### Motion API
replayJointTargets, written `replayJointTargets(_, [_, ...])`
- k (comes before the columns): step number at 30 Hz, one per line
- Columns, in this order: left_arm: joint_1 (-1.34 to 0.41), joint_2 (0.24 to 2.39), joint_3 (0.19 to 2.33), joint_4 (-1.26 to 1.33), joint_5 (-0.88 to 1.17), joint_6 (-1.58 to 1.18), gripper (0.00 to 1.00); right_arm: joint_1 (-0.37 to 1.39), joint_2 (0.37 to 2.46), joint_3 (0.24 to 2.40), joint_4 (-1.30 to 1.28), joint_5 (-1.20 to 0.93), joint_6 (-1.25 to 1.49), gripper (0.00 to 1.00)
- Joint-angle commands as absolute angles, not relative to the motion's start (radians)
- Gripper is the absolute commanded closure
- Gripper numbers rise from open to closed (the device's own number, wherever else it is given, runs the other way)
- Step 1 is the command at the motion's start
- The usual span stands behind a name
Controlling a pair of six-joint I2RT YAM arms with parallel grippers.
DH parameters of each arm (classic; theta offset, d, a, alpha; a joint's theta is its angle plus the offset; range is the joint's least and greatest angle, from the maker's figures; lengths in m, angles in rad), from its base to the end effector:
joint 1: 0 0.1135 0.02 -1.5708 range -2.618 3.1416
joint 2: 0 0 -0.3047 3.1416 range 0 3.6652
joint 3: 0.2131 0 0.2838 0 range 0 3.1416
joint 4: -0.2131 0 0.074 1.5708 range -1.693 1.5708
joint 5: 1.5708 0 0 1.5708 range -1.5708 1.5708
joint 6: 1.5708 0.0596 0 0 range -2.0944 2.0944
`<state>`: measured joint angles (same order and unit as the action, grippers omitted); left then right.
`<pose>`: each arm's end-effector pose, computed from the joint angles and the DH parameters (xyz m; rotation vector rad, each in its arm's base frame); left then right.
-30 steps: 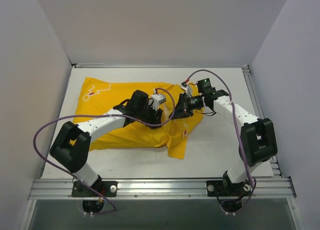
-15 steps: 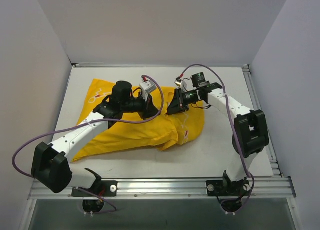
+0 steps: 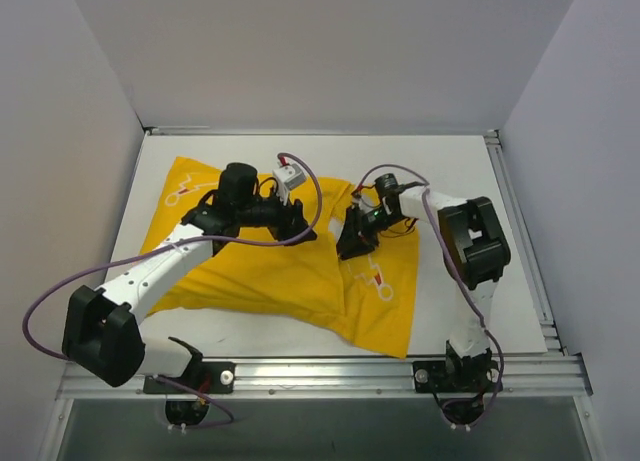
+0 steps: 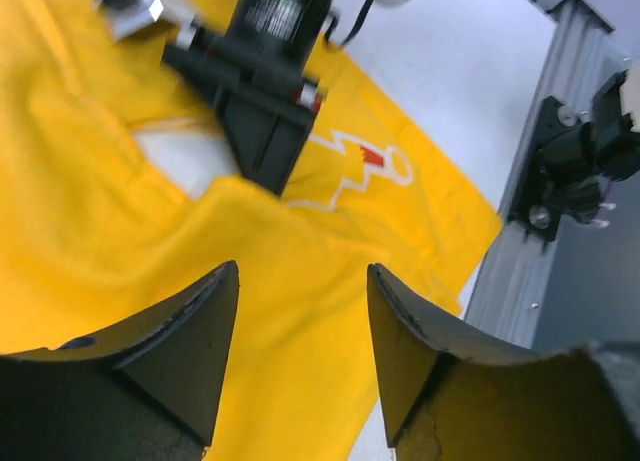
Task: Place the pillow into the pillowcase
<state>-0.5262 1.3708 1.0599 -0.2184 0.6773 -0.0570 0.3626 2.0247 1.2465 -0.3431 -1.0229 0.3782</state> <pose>0.2803 -0.2060 0.3236 0.9019 1.9462 -1.0560 0.3923 0.2033 0.1408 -0.3201 2.6590 1.6097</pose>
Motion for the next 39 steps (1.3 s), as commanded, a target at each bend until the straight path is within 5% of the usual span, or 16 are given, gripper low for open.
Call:
replayJointTargets(1, [-0.419,1.278,1.068,-0.372,0.663,0.057,0.36,0.255,2.028,1.381,-0.48,-0.85,0.235,0.53])
replayJointTargets(4, [-0.277,1.279,1.137,-0.641,0.612,0.203,0.31,0.21,1.99,1.466,-0.615,-0.85,0.123,0.35])
replayJointTargets(8, [-0.074,1.29,1.128,-0.975,0.615,0.495,0.3,0.169,1.85,1.479,-0.787,-0.78,-0.093,0.26])
replayJointTargets(14, [-0.098,1.357,0.953,-0.941,0.511,0.638,0.34,0.215,1.616,1.327,-0.946,-0.669,-0.261,0.32])
replayJointTargets(19, [-0.287,1.501,0.998,-0.767,0.515,0.459,0.39,0.236,1.592,1.293,-0.809,-0.618,-0.132,0.55])
replayJointTargets(35, [-0.394,1.626,1.046,-0.552,0.534,0.189,0.37,0.201,2.048,1.672,-0.502,-0.551,0.167,0.44])
replayJointTargets(39, [-0.394,1.623,1.031,-0.543,0.532,0.18,0.37,0.213,2.091,1.73,-0.499,-0.571,0.183,0.55])
